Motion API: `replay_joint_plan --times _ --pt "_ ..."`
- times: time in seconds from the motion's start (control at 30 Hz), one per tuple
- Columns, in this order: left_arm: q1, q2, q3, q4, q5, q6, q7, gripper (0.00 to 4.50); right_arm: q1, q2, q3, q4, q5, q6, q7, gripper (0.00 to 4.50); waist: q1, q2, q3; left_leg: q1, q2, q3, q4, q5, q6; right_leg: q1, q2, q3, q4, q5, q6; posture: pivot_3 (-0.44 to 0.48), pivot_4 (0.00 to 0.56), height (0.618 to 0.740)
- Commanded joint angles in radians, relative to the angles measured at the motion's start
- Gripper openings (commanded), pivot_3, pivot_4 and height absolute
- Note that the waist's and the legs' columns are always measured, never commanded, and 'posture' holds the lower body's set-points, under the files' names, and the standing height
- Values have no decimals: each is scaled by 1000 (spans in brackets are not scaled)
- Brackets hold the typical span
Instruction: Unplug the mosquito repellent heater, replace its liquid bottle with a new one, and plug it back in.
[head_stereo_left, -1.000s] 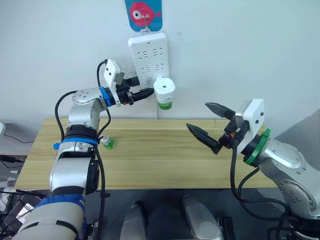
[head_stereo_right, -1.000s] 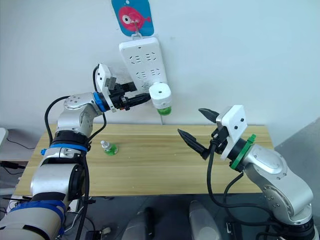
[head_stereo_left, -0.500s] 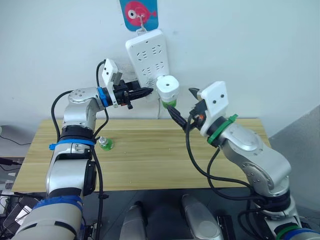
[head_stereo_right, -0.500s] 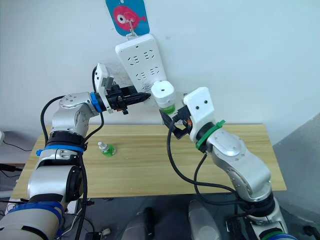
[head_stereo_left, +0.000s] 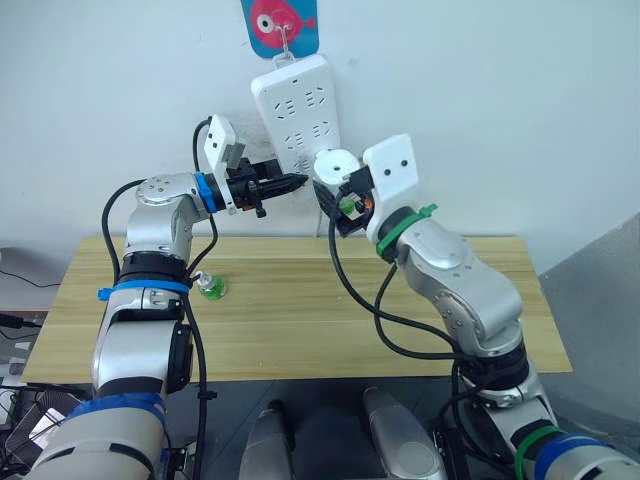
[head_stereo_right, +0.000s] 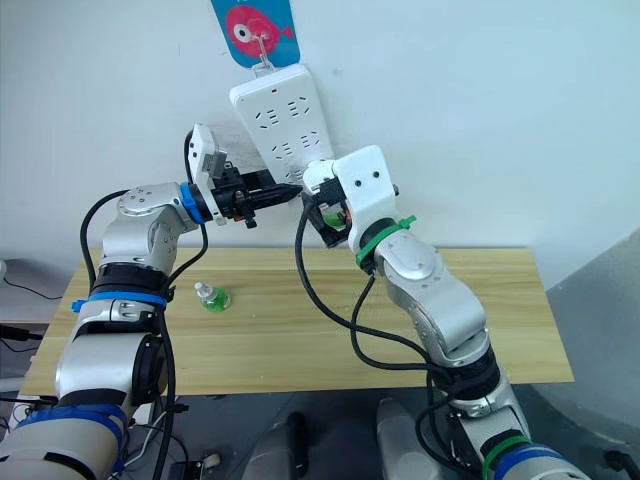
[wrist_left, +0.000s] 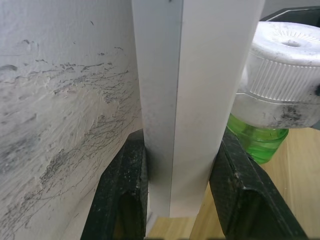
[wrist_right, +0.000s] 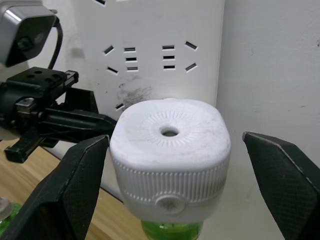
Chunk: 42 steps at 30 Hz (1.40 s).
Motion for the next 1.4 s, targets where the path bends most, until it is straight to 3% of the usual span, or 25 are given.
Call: replay_joint_plan --times 0.03,0.1,0.17,0.3,0.57,0.97,1.2,1.4 --pt "-1 -2 -1 -32 -7 3 -1 1308 -28 17 2 8 -36 -47 12 4500 0 0 0 0 0 0 0 0 0 0 0 0 0 0 0 -326 276 740" --pt "-1 -1 0 -32 -8 3 0 1308 -31 26 0 22 -48 -58 17 4500 0 0 0 0 0 -1 0 0 0 0 0 -1 1 0 0 -326 276 740" --pt "0 0 -1 -35 -8 6 -1 1308 -34 33 -1 34 -58 -67 22 4145 0 0 0 0 0 -2 0 0 0 0 0 -2 2 0 0 -326 275 740" --pt "1 1 -2 -35 -7 6 -2 1308 -38 53 -5 60 -78 -84 33 2950 0 0 0 0 0 -3 1 0 0 0 0 -3 4 0 0 -326 275 740" --pt "1 -2 -3 -20 8 -11 29 1308 -31 71 -27 27 -71 -55 51 2954 -1 1 0 0 0 -5 5 0 0 0 0 -5 10 0 0 -327 272 740" --pt "19 9 -28 34 83 -138 122 1308 28 11 -135 -278 28 232 93 2954 -1 1 0 -3 -1 -12 9 0 0 0 0 -12 13 0 0 -336 274 740" --pt "190 21 14 -159 25 -191 133 1308 83 63 -261 -335 80 279 67 2954 -22 1 0 -1 0 -10 13 3 2 2 1 -9 14 -2 2 -342 274 740" --pt "460 67 21 -491 -28 -88 152 3199 130 107 -341 -366 125 281 57 2954 -39 5 0 -1 1 -10 6 2 2 -1 0 -10 15 1 -3 -353 274 740"
